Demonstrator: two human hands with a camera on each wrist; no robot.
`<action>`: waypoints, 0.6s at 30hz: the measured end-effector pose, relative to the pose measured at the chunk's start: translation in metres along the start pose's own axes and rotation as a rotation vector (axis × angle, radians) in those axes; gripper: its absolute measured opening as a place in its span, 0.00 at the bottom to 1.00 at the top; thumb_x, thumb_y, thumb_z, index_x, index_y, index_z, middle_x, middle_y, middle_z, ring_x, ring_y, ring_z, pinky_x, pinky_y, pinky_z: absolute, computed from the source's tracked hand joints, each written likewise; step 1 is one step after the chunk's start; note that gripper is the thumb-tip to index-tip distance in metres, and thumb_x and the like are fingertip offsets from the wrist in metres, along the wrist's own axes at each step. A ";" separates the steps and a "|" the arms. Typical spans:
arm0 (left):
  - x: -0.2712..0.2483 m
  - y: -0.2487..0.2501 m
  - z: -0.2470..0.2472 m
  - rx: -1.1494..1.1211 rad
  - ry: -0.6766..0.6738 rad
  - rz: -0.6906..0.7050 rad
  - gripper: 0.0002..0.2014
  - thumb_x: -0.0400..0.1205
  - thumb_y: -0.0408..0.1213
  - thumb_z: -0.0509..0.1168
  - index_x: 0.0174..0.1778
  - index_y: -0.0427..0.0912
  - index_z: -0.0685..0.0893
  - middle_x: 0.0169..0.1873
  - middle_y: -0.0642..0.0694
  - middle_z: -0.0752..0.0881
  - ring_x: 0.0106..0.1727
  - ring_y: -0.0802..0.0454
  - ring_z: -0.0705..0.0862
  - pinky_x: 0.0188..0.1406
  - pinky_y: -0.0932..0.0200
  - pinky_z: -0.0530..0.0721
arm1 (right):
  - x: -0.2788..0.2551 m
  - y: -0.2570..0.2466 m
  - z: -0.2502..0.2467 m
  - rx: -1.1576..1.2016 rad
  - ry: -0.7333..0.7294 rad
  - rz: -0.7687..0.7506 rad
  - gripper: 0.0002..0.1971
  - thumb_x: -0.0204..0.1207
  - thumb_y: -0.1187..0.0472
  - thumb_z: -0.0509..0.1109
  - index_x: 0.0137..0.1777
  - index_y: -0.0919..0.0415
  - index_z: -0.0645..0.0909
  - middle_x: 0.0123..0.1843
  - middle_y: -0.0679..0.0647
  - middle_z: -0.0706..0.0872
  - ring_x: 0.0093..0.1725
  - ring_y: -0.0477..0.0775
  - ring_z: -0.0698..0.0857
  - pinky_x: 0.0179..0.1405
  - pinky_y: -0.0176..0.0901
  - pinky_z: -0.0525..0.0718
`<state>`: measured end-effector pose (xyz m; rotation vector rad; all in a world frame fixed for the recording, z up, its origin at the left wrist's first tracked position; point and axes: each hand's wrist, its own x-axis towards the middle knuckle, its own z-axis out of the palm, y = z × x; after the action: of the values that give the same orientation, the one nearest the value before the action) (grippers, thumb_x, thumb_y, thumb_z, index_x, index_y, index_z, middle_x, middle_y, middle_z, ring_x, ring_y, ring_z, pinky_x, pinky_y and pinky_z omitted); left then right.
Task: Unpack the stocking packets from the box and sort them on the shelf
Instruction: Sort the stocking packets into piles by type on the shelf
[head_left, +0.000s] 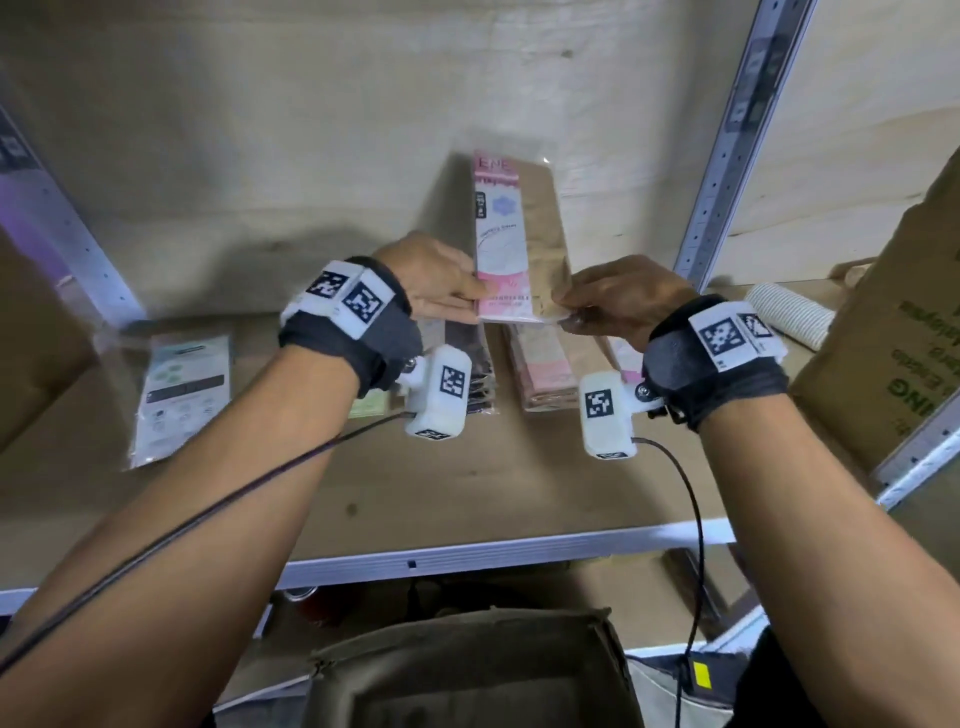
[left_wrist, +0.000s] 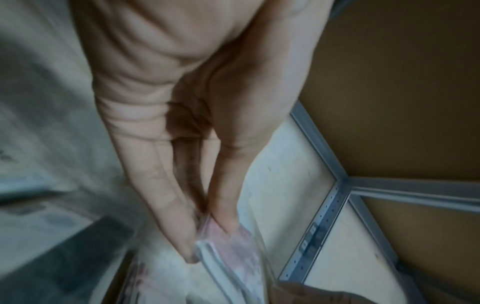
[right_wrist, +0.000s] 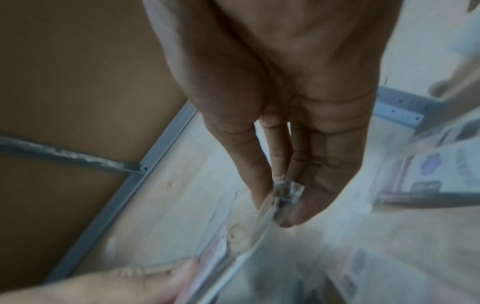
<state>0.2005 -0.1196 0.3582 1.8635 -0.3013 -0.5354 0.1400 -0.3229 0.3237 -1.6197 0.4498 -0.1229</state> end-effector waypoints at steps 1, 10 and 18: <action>0.006 -0.002 0.010 -0.005 0.005 -0.018 0.19 0.78 0.23 0.73 0.66 0.31 0.83 0.57 0.35 0.90 0.48 0.47 0.92 0.42 0.61 0.92 | 0.003 0.005 -0.004 -0.037 0.044 0.011 0.03 0.70 0.76 0.78 0.40 0.71 0.87 0.38 0.66 0.90 0.35 0.58 0.88 0.37 0.47 0.93; 0.053 -0.034 0.068 0.239 0.164 -0.034 0.17 0.74 0.25 0.78 0.57 0.24 0.85 0.54 0.30 0.90 0.54 0.37 0.91 0.58 0.44 0.90 | 0.014 0.037 -0.025 -0.432 0.198 0.065 0.09 0.64 0.68 0.85 0.41 0.69 0.89 0.41 0.65 0.93 0.33 0.55 0.91 0.47 0.52 0.92; 0.060 -0.043 0.092 0.631 0.237 -0.065 0.17 0.71 0.38 0.83 0.39 0.38 0.80 0.52 0.43 0.91 0.37 0.50 0.87 0.26 0.62 0.85 | 0.005 0.044 -0.024 -0.701 0.232 0.101 0.23 0.67 0.59 0.84 0.60 0.67 0.87 0.59 0.61 0.90 0.60 0.58 0.87 0.62 0.48 0.86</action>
<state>0.2046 -0.2072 0.2796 2.5289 -0.2691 -0.2683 0.1270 -0.3485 0.2826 -2.2748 0.8144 -0.0802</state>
